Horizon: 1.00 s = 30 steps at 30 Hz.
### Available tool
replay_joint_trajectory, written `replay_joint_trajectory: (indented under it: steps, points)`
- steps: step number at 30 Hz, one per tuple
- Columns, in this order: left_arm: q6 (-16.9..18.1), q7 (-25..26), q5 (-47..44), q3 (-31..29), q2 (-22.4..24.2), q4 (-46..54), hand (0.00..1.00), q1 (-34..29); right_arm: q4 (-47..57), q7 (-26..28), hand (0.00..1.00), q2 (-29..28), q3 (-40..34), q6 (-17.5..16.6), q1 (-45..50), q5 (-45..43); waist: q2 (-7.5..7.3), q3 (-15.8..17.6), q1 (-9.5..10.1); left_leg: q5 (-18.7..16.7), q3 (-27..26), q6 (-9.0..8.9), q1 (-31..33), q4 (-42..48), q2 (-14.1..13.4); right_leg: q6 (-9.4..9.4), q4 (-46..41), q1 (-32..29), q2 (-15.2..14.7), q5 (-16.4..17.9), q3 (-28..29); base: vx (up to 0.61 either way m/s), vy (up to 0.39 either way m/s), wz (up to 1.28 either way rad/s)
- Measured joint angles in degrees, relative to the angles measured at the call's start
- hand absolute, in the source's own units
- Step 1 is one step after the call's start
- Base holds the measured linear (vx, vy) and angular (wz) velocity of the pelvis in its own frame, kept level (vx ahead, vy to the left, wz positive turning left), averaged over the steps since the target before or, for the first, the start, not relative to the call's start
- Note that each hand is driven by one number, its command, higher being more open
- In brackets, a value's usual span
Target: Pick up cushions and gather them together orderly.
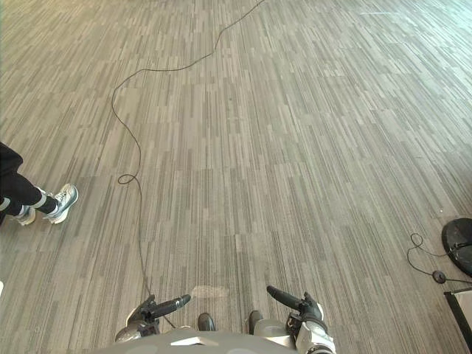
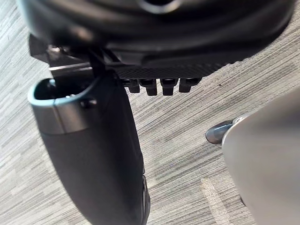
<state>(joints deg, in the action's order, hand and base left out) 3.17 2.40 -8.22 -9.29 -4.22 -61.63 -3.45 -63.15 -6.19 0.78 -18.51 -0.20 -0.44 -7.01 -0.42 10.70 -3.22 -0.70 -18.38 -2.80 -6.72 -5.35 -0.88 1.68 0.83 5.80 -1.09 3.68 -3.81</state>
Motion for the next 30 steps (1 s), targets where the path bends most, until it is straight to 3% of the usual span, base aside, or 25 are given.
replay_joint_trajectory:
  steps: [16,30]
  points:
    - [0.12,0.15,-0.29,4.53,-0.78,-0.02,1.0,0.32,-0.11,-0.22,1.0,0.04,1.81,-0.64,-0.48,-4.34,0.3,0.18,0.0,1.4,1.66,-0.82,-0.23,-0.02,-0.19,0.57,-0.71,1.34,-0.03,0.37,-3.98,-0.03,-0.032,0.1]
    - [0.5,0.13,-0.76,6.25,-1.14,-0.51,1.0,0.43,-0.19,-0.36,1.0,0.09,2.13,-0.85,0.39,-4.36,0.39,-0.11,0.01,1.98,2.07,0.53,-0.13,-0.07,0.38,0.47,-0.46,1.54,-0.58,0.31,-5.62,-0.07,-0.012,0.04]
